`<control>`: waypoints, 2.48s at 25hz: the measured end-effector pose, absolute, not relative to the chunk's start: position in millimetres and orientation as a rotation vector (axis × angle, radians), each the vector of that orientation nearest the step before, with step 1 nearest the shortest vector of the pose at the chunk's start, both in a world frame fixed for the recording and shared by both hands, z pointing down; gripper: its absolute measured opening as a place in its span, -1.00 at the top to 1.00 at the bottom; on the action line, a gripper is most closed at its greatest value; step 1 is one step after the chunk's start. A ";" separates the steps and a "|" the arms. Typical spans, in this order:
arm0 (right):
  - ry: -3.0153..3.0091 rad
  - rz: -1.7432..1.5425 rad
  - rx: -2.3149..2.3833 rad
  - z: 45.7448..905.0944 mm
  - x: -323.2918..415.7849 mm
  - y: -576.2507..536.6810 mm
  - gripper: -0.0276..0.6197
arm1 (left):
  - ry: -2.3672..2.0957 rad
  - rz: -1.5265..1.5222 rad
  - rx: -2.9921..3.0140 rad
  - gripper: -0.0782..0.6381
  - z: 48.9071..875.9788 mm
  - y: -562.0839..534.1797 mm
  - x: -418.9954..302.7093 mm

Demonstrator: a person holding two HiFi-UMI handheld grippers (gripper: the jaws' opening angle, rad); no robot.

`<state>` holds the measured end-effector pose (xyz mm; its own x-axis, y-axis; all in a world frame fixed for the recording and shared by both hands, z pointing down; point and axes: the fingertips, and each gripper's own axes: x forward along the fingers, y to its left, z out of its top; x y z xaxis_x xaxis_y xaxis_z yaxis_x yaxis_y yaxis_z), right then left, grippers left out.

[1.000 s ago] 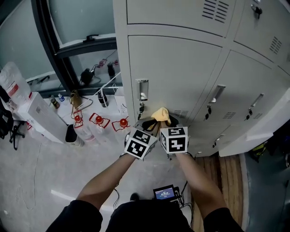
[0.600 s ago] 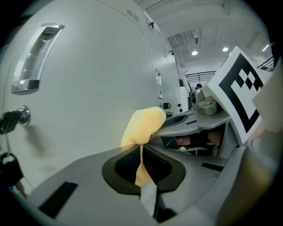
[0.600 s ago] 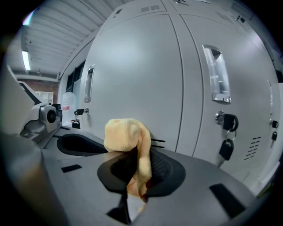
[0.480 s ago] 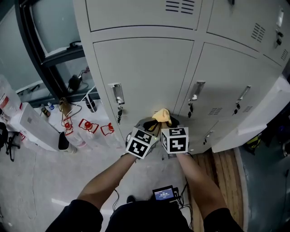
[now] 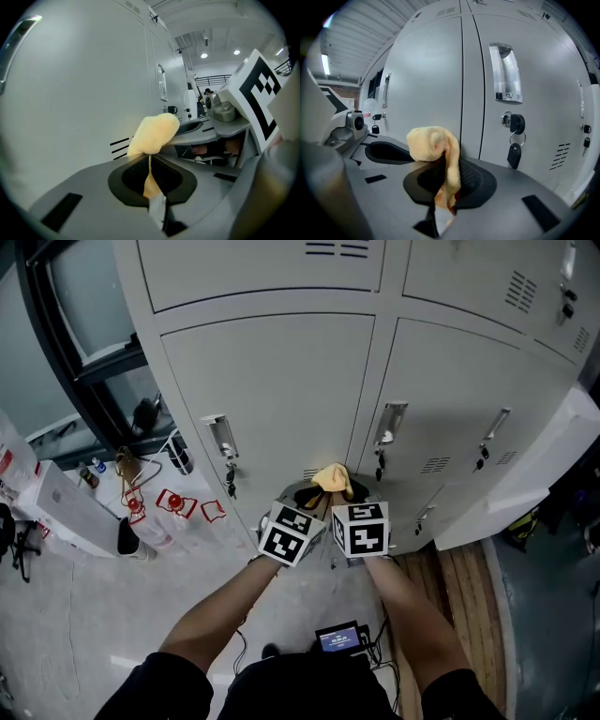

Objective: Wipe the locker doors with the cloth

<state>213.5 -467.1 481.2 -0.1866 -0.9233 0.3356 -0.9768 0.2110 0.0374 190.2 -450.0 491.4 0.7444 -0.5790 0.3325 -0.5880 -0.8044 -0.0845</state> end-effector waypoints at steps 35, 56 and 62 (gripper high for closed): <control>-2.636 0.246 1.595 402.8 189.0 -294.6 0.69 | -0.886 0.129 2.978 0.70 438.7 -245.6 74.5; -2.493 0.169 1.662 427.1 77.9 -39.5 0.69 | -1.059 0.117 2.934 0.70 455.5 -13.6 -41.6; -2.498 0.166 1.648 429.4 102.3 -15.8 0.69 | -1.113 0.110 2.902 0.70 456.1 5.5 -10.9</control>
